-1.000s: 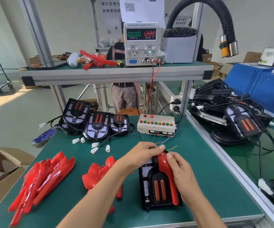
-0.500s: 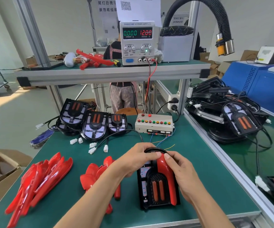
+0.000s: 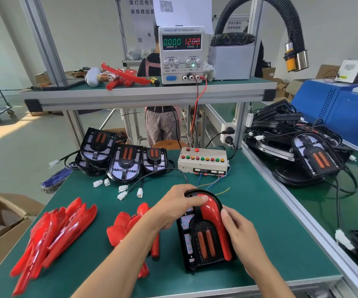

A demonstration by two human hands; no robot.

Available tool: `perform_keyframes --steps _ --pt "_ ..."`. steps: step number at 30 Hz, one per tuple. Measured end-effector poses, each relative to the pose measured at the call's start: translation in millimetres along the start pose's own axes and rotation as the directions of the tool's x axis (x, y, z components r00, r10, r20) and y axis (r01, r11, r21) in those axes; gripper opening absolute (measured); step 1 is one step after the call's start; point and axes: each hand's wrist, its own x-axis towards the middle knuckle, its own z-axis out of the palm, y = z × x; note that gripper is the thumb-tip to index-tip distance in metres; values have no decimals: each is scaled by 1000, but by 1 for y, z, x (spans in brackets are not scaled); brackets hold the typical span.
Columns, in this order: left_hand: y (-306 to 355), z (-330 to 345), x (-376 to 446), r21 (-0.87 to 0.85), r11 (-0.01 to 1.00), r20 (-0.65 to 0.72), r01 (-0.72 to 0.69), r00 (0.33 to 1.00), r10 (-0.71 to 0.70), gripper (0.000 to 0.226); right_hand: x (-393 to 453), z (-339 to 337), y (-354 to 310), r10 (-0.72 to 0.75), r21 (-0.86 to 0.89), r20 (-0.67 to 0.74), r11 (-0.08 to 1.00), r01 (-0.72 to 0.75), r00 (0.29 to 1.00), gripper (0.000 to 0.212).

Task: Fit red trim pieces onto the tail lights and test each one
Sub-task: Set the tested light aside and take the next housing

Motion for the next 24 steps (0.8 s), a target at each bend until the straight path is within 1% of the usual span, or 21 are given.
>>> perform_keyframes --steps 4,8,11,13,15,16,18,21,24 --pt "0 -8 1 -172 983 17 60 998 -58 14 -29 -18 16 17 -37 76 999 -14 997 38" --pt "2 -6 2 -321 942 37 102 995 -95 11 -28 -21 20 64 57 94 996 -69 993 39" --pt "5 -5 1 -413 899 60 145 989 -133 10 -26 -22 22 84 111 157 989 -102 984 39" --pt "6 -3 1 -425 891 59 161 987 -150 10 -25 -23 27 69 102 167 991 -86 984 47" --pt "4 1 2 -435 884 49 173 984 -168 8 -24 -23 34 56 94 129 993 -68 990 61" --pt "3 3 2 -441 879 46 180 983 -178 8 -24 -23 37 48 96 109 994 -59 993 64" --pt "1 5 2 -446 875 47 189 981 -188 7 -25 -22 39 32 99 97 994 -41 995 63" --pt "1 4 4 -431 881 49 194 980 -192 9 -25 -23 38 43 90 118 995 -54 992 61" --pt "3 2 5 -432 875 43 217 974 -220 9 -25 -25 36 61 133 146 988 -81 987 70"
